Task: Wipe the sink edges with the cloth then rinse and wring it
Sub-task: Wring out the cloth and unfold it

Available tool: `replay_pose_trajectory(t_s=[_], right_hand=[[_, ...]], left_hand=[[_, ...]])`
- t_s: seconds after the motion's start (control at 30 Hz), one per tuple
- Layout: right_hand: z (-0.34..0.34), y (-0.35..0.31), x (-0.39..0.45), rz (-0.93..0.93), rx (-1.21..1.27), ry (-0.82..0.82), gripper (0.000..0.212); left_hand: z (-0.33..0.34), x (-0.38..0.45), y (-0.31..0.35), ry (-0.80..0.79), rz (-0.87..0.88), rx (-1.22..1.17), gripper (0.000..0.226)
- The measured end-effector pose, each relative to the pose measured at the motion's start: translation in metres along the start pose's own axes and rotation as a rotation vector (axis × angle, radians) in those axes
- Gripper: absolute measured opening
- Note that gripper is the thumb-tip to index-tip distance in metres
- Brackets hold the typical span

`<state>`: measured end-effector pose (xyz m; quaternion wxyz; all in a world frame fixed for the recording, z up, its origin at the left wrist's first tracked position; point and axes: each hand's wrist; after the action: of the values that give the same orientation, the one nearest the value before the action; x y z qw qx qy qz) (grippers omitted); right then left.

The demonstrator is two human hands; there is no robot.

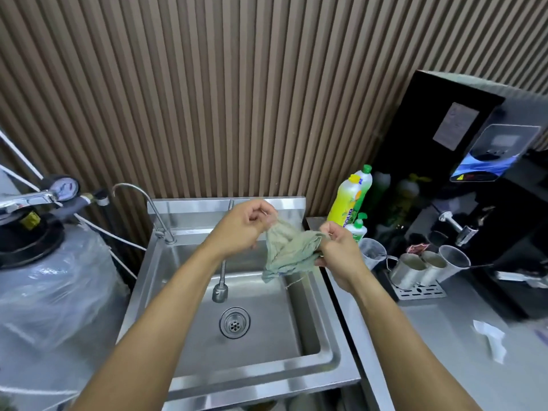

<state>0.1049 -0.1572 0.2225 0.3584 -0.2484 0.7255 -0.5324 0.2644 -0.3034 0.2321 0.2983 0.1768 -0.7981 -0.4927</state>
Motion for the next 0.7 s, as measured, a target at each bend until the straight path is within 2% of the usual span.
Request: replay_pose_trajectory(t_s=[0.1, 0.23, 0.3, 0.33, 0.37, 0.4, 0.5, 0.57, 0.63, 0.7], right_hand=[[-0.025, 0.004, 0.005, 0.010, 0.082, 0.039, 0.042], [-0.063, 0.004, 0.014, 0.032, 0.162, 0.020, 0.043], [-0.080, 0.007, 0.017, 0.025, 0.173, -0.009, 0.044], [-0.086, 0.010, 0.019, 0.040, 0.185, -0.024, 0.044], [-0.089, 0.012, 0.021, 0.063, 0.205, -0.041, 0.042], [-0.090, 0.013, 0.022, 0.094, 0.231, -0.056, 0.040], [-0.085, 0.008, 0.016, 0.140, 0.179, -0.119, 0.037], [-0.086, 0.006, 0.011, 0.178, 0.098, -0.154, 0.032], [-0.094, 0.012, 0.015, 0.241, -0.021, -0.158, 0.021], [-0.108, 0.020, 0.021, 0.270, -0.172, -0.176, 0.012]], left_hand=[[0.022, 0.006, -0.002, 0.090, -0.088, -0.097, 0.018], [0.045, 0.012, -0.005, 0.512, -0.286, -0.407, 0.020], [0.050, 0.012, -0.003, 0.699, -0.318, -0.404, 0.019], [0.055, 0.011, -0.003, 0.735, -0.312, -0.358, 0.016], [0.063, 0.008, 0.000, 0.705, -0.282, -0.344, 0.011], [0.076, 0.005, 0.004, 0.602, -0.245, -0.377, 0.011], [0.126, -0.010, 0.012, 0.177, -0.232, -0.389, 0.061], [0.150, -0.016, 0.009, 0.001, -0.246, -0.297, 0.077], [0.159, -0.019, 0.000, -0.086, -0.299, -0.303, 0.076], [0.162, -0.018, -0.006, -0.152, -0.366, -0.365, 0.056]])
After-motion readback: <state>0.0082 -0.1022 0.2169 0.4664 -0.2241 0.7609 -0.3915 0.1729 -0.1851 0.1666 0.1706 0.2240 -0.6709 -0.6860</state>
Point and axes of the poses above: each hand's wrist, its own x-axis towards the middle knuckle, its own z-axis out of the palm, y = z × x, and after that the axes turned 10 degrees about z, right-handed
